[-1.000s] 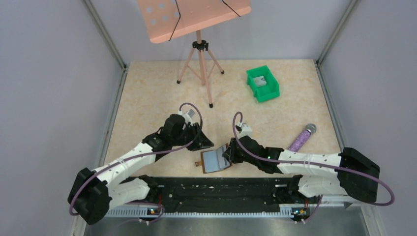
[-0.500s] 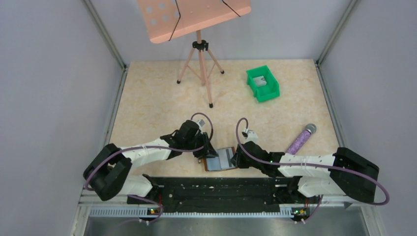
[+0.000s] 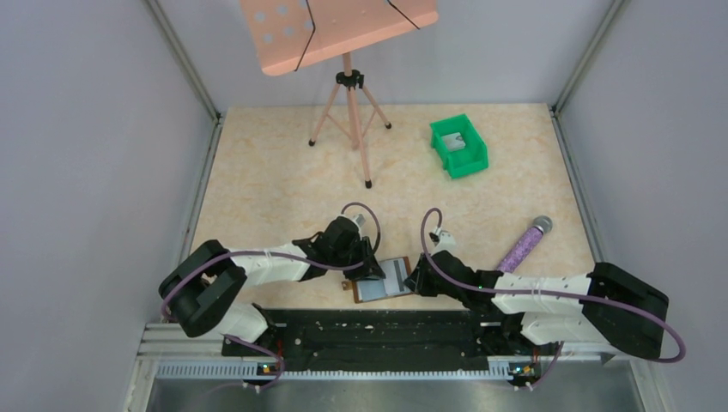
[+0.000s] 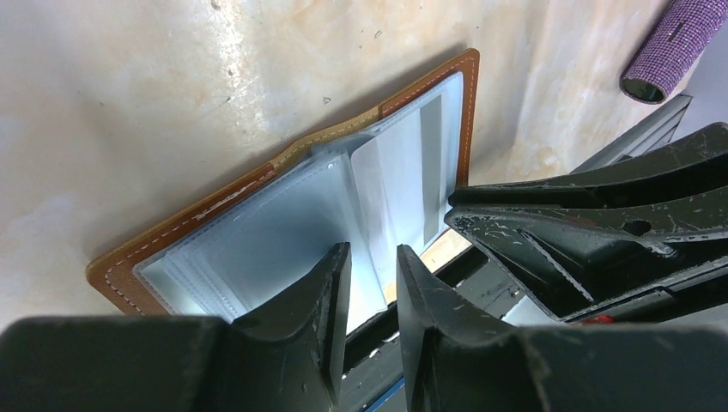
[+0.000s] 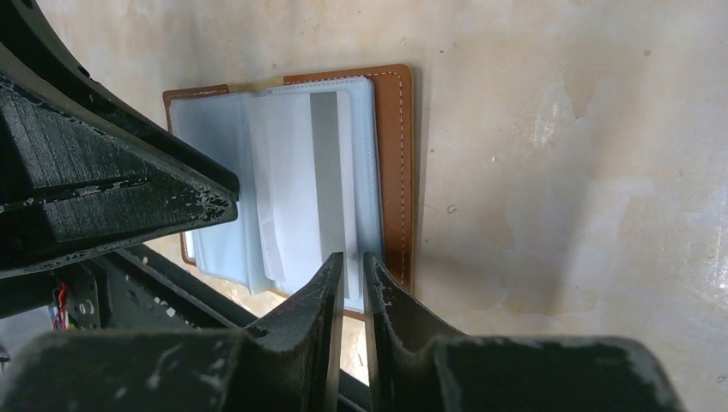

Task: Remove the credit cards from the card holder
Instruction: Open the card holder at the center of the board, then remove the credit card from the card holder.

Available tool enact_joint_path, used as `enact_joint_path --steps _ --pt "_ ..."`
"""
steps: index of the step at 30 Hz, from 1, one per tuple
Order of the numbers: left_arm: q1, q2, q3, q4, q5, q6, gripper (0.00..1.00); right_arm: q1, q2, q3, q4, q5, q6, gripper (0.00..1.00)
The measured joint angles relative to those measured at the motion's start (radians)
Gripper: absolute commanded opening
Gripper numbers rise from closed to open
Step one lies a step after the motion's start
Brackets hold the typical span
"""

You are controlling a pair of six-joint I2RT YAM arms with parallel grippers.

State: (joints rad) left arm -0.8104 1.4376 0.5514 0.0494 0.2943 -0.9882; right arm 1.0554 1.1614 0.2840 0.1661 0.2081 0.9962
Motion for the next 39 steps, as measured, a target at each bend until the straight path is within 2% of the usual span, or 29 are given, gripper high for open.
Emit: enact_joint_path --steps 8,15,21,30,39 --pt "-0.016 0.000 -0.013 0.035 -0.021 -0.002 0.33 0.000 -0.037 0.003 -0.051 -0.003 -0.005 0.15" --pt "-0.018 -0.040 -0.013 -0.012 -0.061 -0.003 0.33 0.000 -0.092 0.113 -0.156 -0.011 -0.032 0.15" --pt "-0.018 -0.064 -0.013 -0.066 -0.102 -0.001 0.30 0.000 -0.088 0.163 -0.138 -0.036 -0.042 0.14" --pt "-0.018 -0.064 -0.013 -0.080 -0.109 -0.004 0.28 0.000 0.018 0.176 -0.111 -0.053 -0.046 0.14" --pt "-0.018 -0.121 0.015 -0.135 -0.093 -0.036 0.31 0.000 0.066 0.174 -0.054 -0.061 -0.037 0.14"
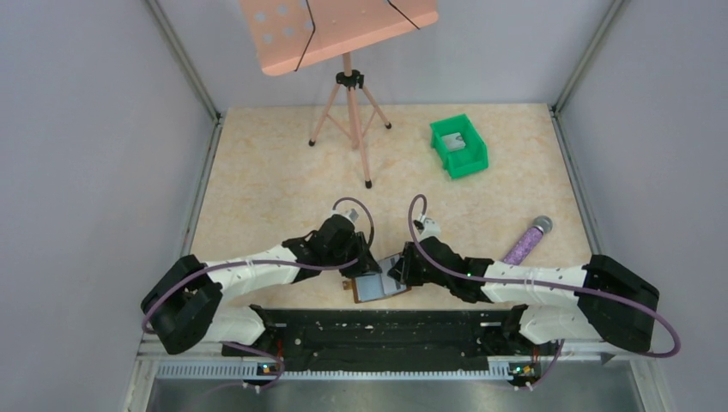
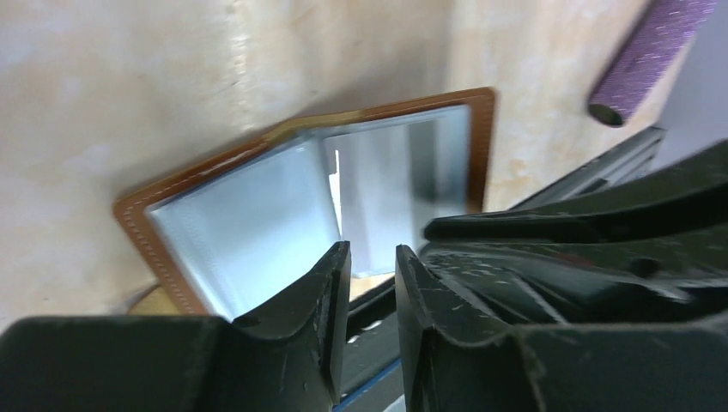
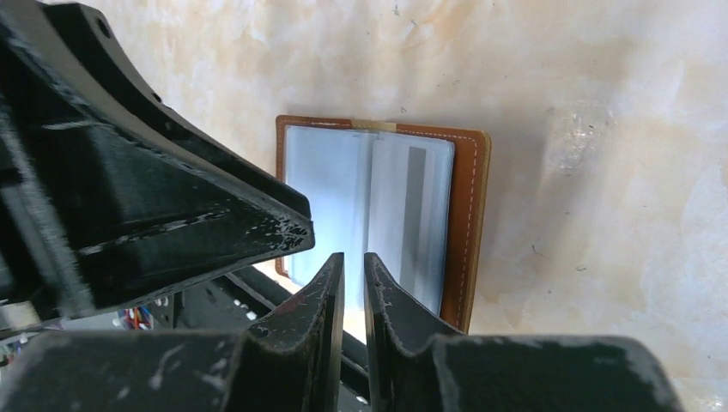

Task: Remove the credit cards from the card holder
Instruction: Remove the credit card from the card holder.

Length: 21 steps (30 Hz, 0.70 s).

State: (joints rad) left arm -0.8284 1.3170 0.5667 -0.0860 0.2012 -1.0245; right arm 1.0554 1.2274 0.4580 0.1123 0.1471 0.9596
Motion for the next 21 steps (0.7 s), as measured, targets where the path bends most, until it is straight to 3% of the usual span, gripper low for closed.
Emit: enact_joint_path --steps 7,21 --pt "0.000 -0.024 0.022 0.055 0.010 -0.046 0.31 0.000 0.000 -0.014 0.032 0.000 0.011 0.14" --pt "0.000 0.135 -0.021 0.188 0.023 -0.066 0.30 0.000 0.021 -0.130 0.098 0.006 0.056 0.12"
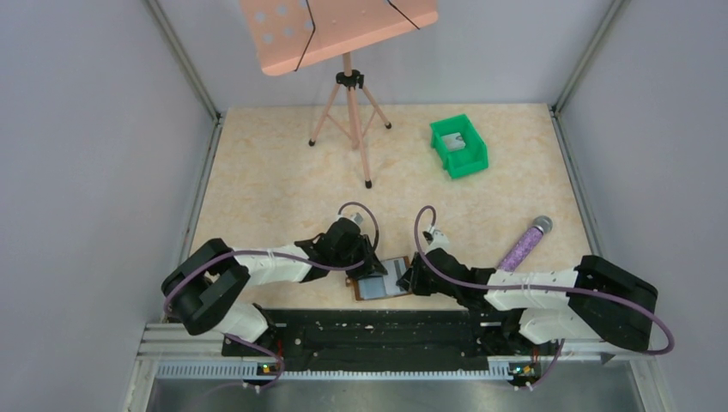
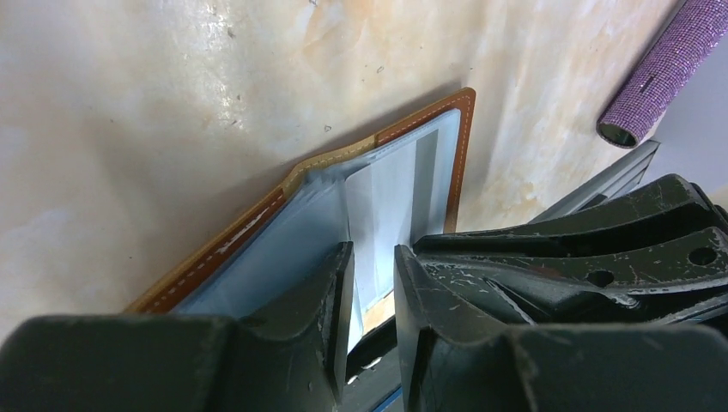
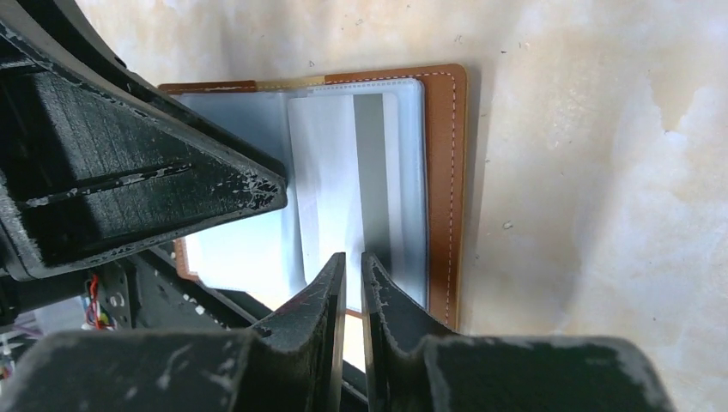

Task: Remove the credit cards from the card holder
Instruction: Remove the credit card from the card holder.

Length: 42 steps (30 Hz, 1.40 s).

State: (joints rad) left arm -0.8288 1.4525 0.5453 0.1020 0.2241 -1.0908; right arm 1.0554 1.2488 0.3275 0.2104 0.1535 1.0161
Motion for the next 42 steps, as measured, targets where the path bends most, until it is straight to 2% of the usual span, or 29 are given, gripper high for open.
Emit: enact_joint_path --steps 10,19,32,42 --pt "-0.001 0.019 0.000 0.018 0.003 0.020 0.31 0.000 -0.010 -0.055 0.090 0.002 0.050 0.11" --pt "-0.010 0.010 0.001 -0.006 -0.031 0.027 0.31 0.000 -0.019 -0.055 0.079 0.003 0.055 0.11" --pt "-0.018 0.049 0.012 0.033 -0.023 0.031 0.27 0.000 -0.021 -0.061 0.084 0.003 0.060 0.11" --pt "-0.016 0.044 -0.059 0.177 -0.002 0.028 0.24 0.000 -0.021 -0.086 0.127 0.000 0.077 0.11"
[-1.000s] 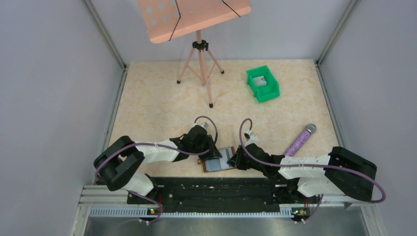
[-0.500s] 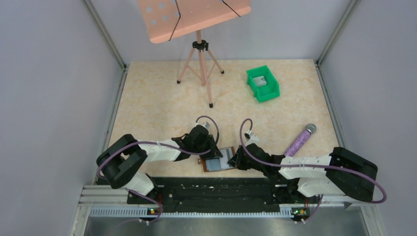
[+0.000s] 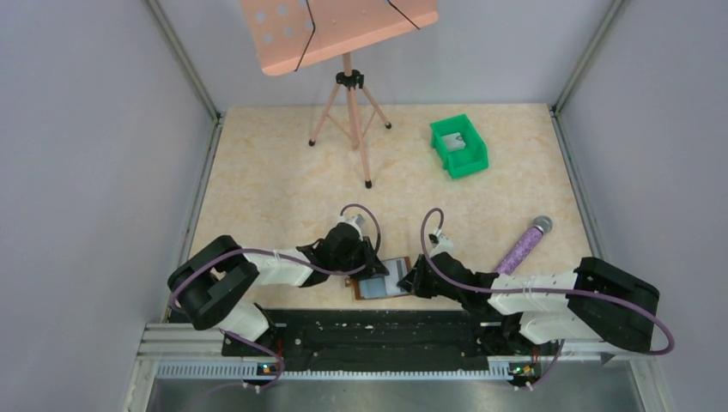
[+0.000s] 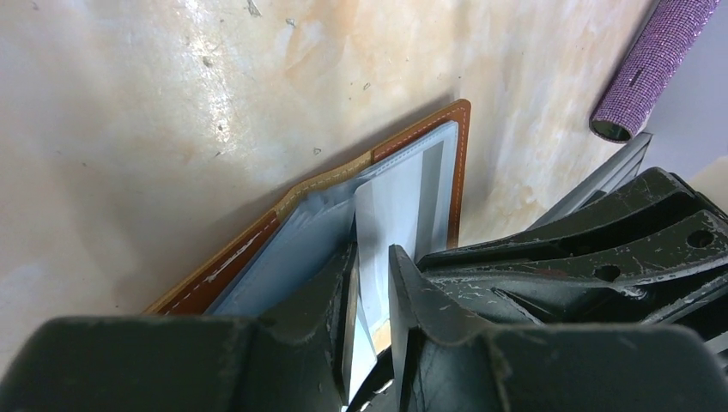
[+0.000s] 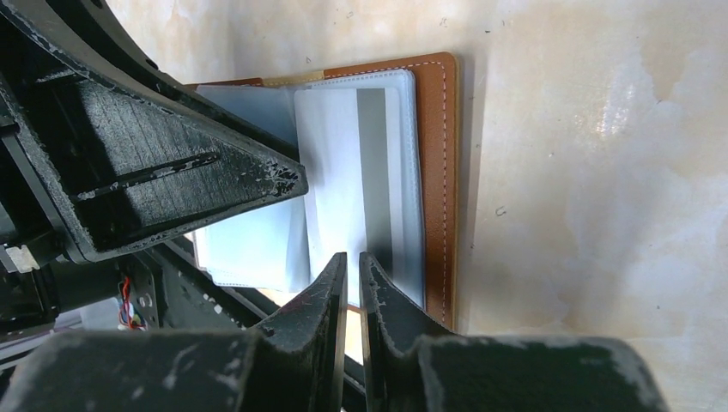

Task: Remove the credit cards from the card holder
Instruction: Remove the credit card from the card holder.

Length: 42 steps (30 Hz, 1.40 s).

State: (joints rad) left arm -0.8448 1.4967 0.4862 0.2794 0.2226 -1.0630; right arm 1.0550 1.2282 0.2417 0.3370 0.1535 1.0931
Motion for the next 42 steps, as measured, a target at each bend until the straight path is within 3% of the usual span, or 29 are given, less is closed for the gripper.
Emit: enact_joint_path --steps 5,16,25,35,39,42 --pt "0.000 0.000 0.001 -0.008 -0.006 0.006 0.22 0.000 -0.005 0.000 -0.005 0.000 0.001 0.11" --pt "-0.013 -0.032 0.079 -0.216 -0.091 0.019 0.27 0.000 -0.046 0.040 -0.145 0.034 -0.024 0.09" --pt "-0.022 -0.062 0.134 -0.362 -0.136 0.041 0.33 0.000 0.003 0.054 -0.109 0.036 -0.024 0.08" --pt "-0.036 -0.040 0.148 -0.378 -0.164 0.038 0.33 0.000 0.004 0.054 -0.106 0.036 -0.024 0.08" --pt "-0.037 -0.022 0.148 -0.349 -0.152 0.025 0.28 0.000 0.004 0.053 -0.106 0.035 -0.024 0.08" --pt "-0.035 -0.013 0.146 -0.327 -0.154 0.013 0.17 0.000 0.004 0.053 -0.106 0.035 -0.023 0.07"
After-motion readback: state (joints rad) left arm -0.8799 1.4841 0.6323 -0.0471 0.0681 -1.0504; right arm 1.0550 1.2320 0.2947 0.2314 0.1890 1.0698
